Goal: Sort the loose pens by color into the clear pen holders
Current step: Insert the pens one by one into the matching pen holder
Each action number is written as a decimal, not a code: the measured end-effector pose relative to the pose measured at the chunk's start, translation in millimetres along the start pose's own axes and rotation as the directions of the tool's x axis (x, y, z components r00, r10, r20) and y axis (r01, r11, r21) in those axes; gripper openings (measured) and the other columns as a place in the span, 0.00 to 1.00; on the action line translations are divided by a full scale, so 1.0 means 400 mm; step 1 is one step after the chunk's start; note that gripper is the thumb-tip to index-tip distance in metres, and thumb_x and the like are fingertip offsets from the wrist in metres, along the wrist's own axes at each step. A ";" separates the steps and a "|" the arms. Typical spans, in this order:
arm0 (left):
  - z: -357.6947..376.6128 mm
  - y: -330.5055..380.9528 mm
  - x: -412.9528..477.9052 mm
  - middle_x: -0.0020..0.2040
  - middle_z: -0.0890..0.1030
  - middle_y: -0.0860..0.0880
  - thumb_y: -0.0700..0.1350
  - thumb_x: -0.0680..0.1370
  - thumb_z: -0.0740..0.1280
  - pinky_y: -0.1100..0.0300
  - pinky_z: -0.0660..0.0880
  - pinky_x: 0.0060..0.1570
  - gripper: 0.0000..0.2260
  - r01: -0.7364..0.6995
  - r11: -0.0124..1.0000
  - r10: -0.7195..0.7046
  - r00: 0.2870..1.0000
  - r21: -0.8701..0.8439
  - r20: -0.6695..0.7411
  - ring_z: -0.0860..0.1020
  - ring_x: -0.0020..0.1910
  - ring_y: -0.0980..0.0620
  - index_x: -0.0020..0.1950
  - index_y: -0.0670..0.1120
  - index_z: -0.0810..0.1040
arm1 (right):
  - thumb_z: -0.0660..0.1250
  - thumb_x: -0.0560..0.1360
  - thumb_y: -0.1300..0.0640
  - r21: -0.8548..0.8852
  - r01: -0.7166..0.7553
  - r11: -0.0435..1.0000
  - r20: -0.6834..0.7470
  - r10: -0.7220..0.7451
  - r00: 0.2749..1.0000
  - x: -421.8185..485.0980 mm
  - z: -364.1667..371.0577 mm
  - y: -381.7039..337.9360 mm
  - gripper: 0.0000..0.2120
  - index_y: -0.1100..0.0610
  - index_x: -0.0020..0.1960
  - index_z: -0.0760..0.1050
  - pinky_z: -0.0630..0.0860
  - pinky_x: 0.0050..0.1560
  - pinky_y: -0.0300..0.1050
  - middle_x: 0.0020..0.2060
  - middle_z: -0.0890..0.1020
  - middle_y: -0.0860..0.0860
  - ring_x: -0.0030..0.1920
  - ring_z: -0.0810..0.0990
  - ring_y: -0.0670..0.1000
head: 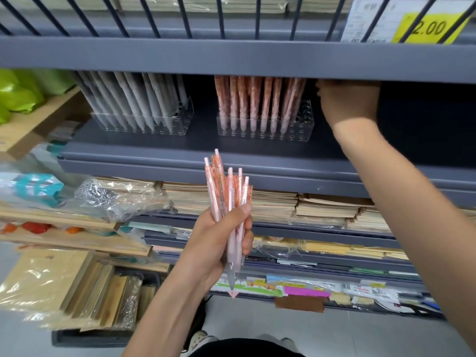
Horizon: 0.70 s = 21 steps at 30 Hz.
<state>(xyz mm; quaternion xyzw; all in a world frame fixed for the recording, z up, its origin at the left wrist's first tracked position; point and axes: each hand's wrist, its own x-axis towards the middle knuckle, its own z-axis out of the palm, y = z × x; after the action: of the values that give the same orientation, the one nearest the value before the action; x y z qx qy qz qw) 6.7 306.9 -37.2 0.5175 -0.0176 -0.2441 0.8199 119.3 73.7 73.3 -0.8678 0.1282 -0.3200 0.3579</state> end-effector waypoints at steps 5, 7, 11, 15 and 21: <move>0.007 -0.006 -0.002 0.34 0.77 0.46 0.45 0.72 0.76 0.60 0.72 0.26 0.06 -0.020 0.999 0.020 1.000 0.029 0.009 0.72 0.25 0.51 0.39 0.47 0.81 | 0.70 0.74 0.48 0.224 -0.097 0.970 0.339 0.016 0.941 -0.134 -0.046 -0.007 0.11 0.53 0.36 0.80 0.72 0.36 0.42 0.33 0.84 0.47 0.29 0.74 0.38; 0.018 -0.012 0.002 0.33 0.77 0.46 0.44 0.72 0.74 0.61 0.72 0.25 0.06 -0.030 0.999 0.029 1.000 0.016 0.011 0.72 0.24 0.50 0.40 0.44 0.79 | 0.72 0.72 0.44 0.160 -0.095 0.983 0.633 -0.028 0.774 -0.184 -0.062 -0.013 0.11 0.51 0.40 0.84 0.70 0.33 0.32 0.34 0.85 0.45 0.29 0.76 0.36; 0.043 -0.023 0.013 0.29 0.76 0.46 0.44 0.72 0.74 0.61 0.71 0.25 0.11 -0.017 0.999 0.016 1.000 0.038 0.025 0.73 0.23 0.50 0.44 0.39 0.75 | 0.75 0.71 0.50 0.205 -0.115 0.972 0.787 -0.094 0.609 -0.215 -0.080 0.004 0.08 0.54 0.44 0.85 0.72 0.35 0.27 0.38 0.86 0.48 0.37 0.81 0.38; 0.071 -0.038 0.020 0.33 0.79 0.44 0.49 0.69 0.78 0.59 0.73 0.26 0.14 -0.002 1.000 0.002 1.000 0.026 0.002 0.76 0.26 0.48 0.45 0.42 0.79 | 0.76 0.71 0.55 0.233 -0.163 0.959 0.808 -0.098 0.582 -0.221 -0.106 0.023 0.06 0.57 0.44 0.85 0.72 0.34 0.29 0.35 0.85 0.47 0.34 0.78 0.38; 0.107 -0.058 0.029 0.30 0.78 0.43 0.45 0.81 0.62 0.59 0.71 0.23 0.14 0.038 0.999 -0.038 0.993 -0.006 -0.112 0.74 0.23 0.48 0.40 0.42 0.81 | 0.68 0.76 0.64 0.445 -0.423 0.789 0.760 -0.084 0.644 -0.204 -0.164 0.062 0.02 0.63 0.46 0.78 0.76 0.34 0.44 0.43 0.85 0.60 0.38 0.79 0.53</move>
<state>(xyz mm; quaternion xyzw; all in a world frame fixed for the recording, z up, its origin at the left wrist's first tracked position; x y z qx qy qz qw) -3.9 258.2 -39.8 0.5291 0.0388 -0.2302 0.8158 14.9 57.4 53.5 -0.7475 -0.0501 0.0789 0.6576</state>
